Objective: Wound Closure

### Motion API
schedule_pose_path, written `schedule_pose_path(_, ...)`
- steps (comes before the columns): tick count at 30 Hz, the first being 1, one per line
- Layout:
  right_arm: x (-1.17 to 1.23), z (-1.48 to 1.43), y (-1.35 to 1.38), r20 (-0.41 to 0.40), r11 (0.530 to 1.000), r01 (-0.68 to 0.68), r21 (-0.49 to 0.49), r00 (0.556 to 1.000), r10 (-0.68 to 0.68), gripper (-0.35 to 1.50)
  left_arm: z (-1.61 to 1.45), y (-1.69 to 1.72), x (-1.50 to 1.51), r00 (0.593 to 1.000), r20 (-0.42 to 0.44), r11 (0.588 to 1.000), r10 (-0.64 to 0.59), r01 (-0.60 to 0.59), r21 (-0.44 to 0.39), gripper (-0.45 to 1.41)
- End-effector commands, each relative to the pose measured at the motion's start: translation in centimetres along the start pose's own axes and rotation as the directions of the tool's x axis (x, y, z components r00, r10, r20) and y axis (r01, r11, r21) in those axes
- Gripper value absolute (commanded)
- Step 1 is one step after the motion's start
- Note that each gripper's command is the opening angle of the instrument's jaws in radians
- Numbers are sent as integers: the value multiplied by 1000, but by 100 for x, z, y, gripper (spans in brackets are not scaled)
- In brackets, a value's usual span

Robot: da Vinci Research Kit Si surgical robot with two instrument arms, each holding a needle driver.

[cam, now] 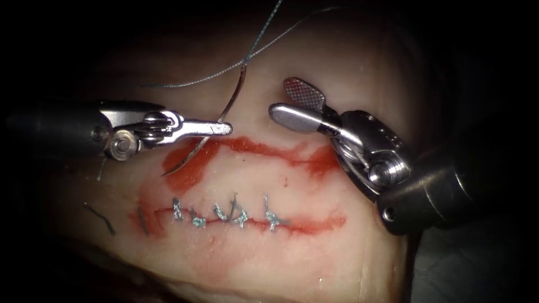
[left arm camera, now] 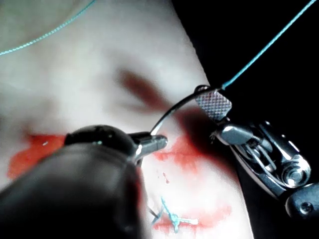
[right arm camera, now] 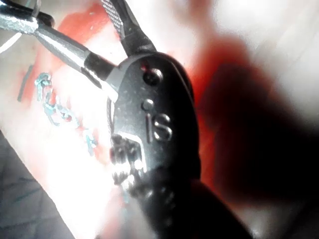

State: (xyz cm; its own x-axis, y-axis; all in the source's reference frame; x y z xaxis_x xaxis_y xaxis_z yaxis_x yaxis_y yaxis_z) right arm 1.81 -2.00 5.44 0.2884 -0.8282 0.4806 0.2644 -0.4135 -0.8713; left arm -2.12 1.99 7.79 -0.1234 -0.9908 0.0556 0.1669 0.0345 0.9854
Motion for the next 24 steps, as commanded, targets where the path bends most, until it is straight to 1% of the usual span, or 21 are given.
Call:
schedule_pose_path(1,6,10,0,2,1000,-1,-2,1000,1,120,7,5,0,1000,-2,1000,0,0,-3,-45)
schedule_pose_path(2,8,13,2,3,1000,-6,4,1000,6,120,9,5,2,1000,21,1000,15,-14,-19,-45)
schedule_pose_path(3,8,13,2,3,1000,-6,4,1000,6,120,9,5,2,1000,21,1000,15,-14,-19,-45)
schedule_pose_path(4,9,15,3,3,1000,-12,4,1000,12,119,11,6,3,999,38,999,29,-27,-37,-45)
schedule_pose_path(7,12,19,9,6,1000,-18,8,1000,18,114,14,9,6,998,43,995,42,-38,-91,-45)
schedule_pose_path(8,12,21,11,11,1000,-18,16,1000,18,112,15,10,8,998,44,992,46,-40,-121,-45)
schedule_pose_path(9,14,27,14,34,998,-18,56,999,17,115,18,10,12,998,39,983,49,-42,-177,-45)
schedule_pose_path(11,15,29,15,39,998,-18,65,999,15,115,19,10,12,998,41,982,49,-41,-183,-45)
schedule_pose_path(16,15,33,14,66,994,-14,110,998,6,115,25,6,18,997,56,973,61,-47,-226,-45)
schedule_pose_path(20,13,34,10,77,992,-12,129,997,2,115,28,4,20,997,47,975,57,-46,-218,-45)
schedule_pose_path(21,12,35,6,87,989,-11,147,996,-2,115,30,3,23,998,39,976,56,-47,-212,-45)
schedule_pose_path(22,10,36,2,85,990,-8,143,996,-4,110,30,3,23,998,38,976,57,-47,-211,-45)
schedule_pose_path(24,9,37,1,82,990,-8,138,997,-4,109,30,4,23,998,36,977,56,-48,-209,-45)
